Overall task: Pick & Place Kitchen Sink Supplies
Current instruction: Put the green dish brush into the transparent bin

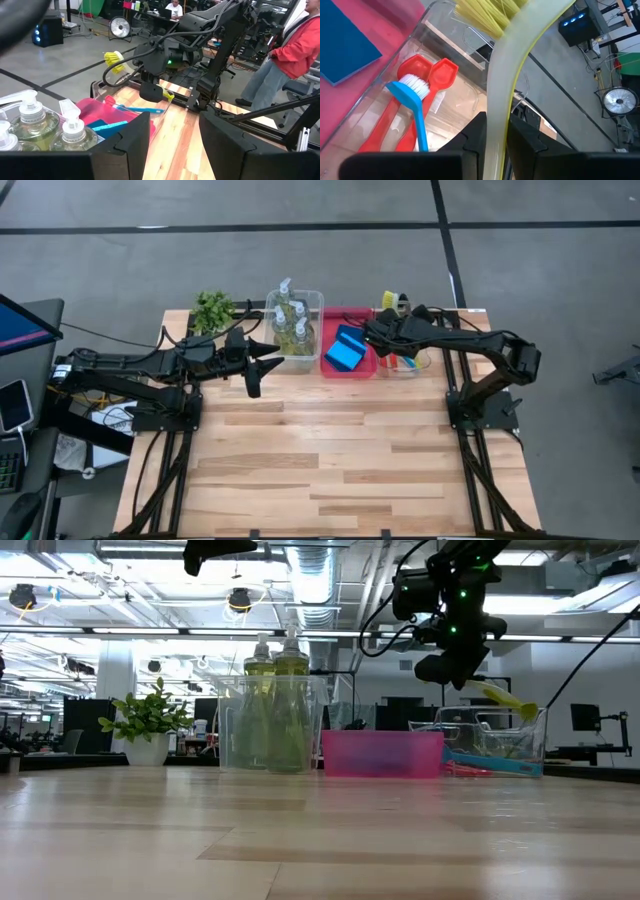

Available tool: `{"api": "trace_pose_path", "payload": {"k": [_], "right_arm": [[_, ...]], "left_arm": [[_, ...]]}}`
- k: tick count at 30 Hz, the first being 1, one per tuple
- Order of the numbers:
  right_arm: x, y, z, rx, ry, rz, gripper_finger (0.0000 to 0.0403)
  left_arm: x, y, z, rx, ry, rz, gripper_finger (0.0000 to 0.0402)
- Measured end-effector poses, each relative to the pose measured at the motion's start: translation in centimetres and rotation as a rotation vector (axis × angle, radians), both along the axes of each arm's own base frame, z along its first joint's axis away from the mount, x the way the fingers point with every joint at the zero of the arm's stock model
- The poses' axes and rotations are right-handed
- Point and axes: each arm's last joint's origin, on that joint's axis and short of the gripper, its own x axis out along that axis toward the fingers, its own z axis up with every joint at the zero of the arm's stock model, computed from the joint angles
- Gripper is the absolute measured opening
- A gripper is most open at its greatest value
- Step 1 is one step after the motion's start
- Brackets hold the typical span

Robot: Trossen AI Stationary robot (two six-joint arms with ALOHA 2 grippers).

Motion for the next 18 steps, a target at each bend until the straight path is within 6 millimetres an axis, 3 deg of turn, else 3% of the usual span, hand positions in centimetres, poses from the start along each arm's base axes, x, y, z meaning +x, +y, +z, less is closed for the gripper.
{"api": "trace_pose_path", "payload": {"k": [18], "right_arm": [[0.11, 0.19, -0.11, 0.048, -0.02, 0.018, 0.0059]], "left_arm": [[0.0, 0.01, 0.0, 0.0, 0.0, 0.001, 0.0172]]}}
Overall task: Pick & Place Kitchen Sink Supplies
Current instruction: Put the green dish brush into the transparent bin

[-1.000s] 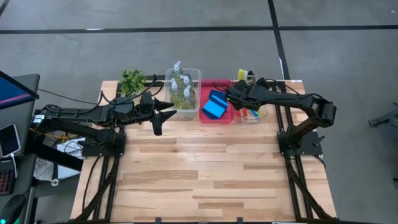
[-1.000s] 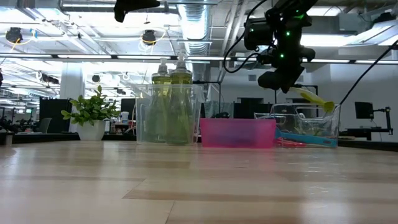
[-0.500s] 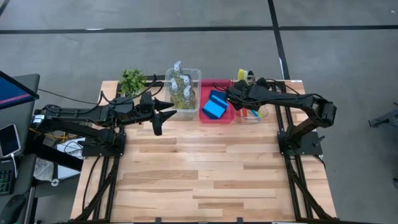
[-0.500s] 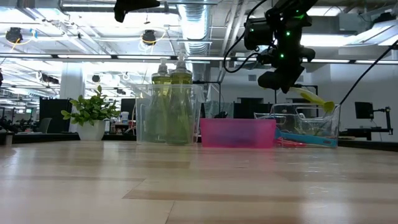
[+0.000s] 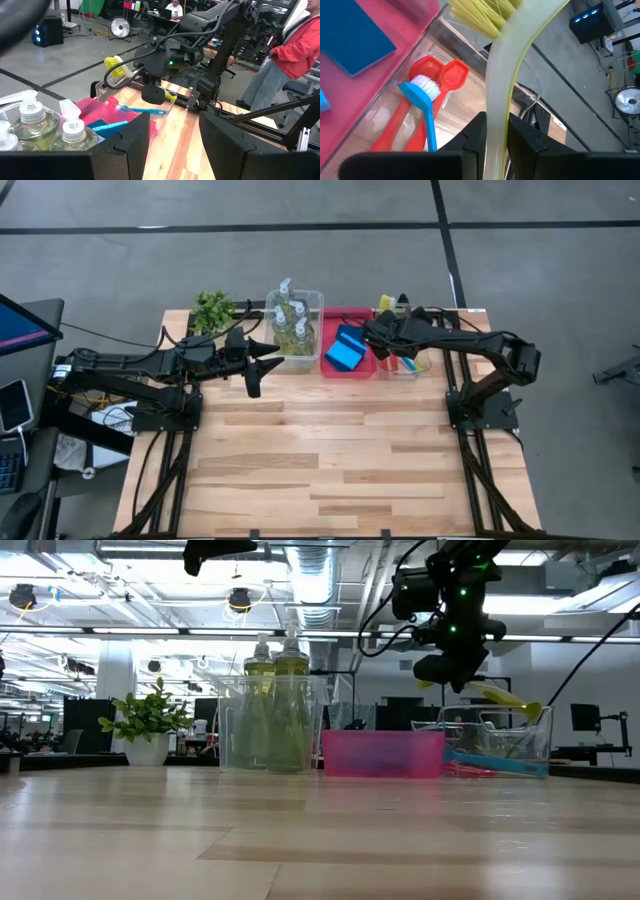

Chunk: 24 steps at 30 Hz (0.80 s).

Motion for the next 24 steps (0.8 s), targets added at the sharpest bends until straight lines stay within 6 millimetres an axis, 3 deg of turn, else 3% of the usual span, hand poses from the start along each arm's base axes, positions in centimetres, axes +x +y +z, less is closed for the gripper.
{"api": "trace_pose_path", "payload": {"k": [24], "right_arm": [[0.03, 0.02, -0.04, 0.014, -0.033, -0.019, 0.0062]], "left_arm": [[0.02, -0.07, 0.0, -0.003, 0.0, -0.024, 0.0172]]}}
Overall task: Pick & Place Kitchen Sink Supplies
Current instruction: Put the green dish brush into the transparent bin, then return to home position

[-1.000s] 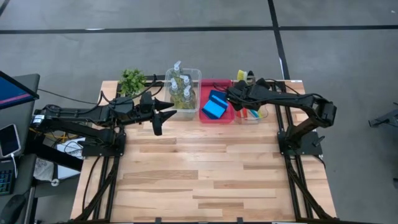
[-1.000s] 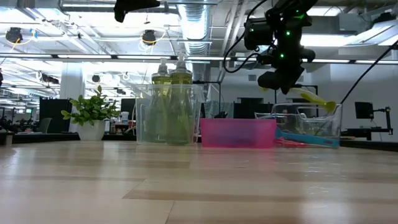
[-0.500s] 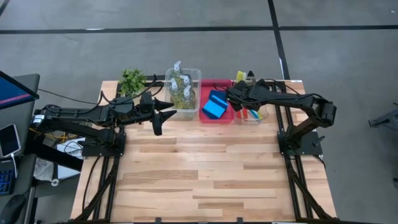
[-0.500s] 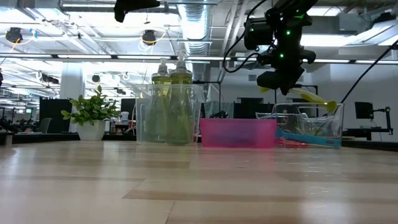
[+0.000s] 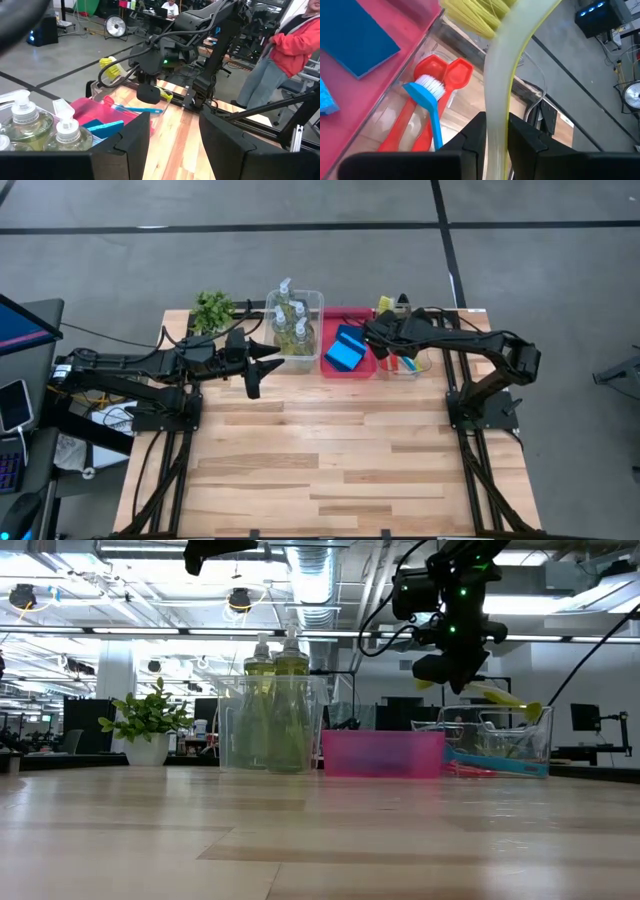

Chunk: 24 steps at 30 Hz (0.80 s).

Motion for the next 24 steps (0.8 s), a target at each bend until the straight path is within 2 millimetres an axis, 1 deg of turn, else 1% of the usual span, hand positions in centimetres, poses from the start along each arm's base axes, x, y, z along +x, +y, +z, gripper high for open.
{"api": "trace_pose_path", "payload": {"k": [3, 10, 13, 19, 24], "right_arm": [[0.1, 0.1, 0.0, 0.004, -0.002, 0.007, 0.0074], [0.2, 0.4, 0.0, 0.005, 0.004, 0.022, 0.0133], [0.3, 0.6, 0.0, -0.001, -0.003, 0.022, 0.015], [0.4, 1.3, 0.4, -0.058, -0.01, 0.024, 0.0154], [-0.1, 2.8, 1.9, -0.187, -0.067, 0.018, 0.0144]], "left_arm": [[0.0, 0.0, 0.0, 0.0, 0.0, 0.0, 0.0172], [0.0, -0.1, 0.0, -0.013, -0.003, -0.023, 0.0172], [0.0, -0.1, 0.0, -0.036, -0.008, -0.043, 0.0172], [-0.2, -0.2, 0.2, -0.055, -0.023, -0.055, 0.0172], [-1.6, -0.6, 1.2, -0.059, -0.079, -0.083, 0.0172]]}}
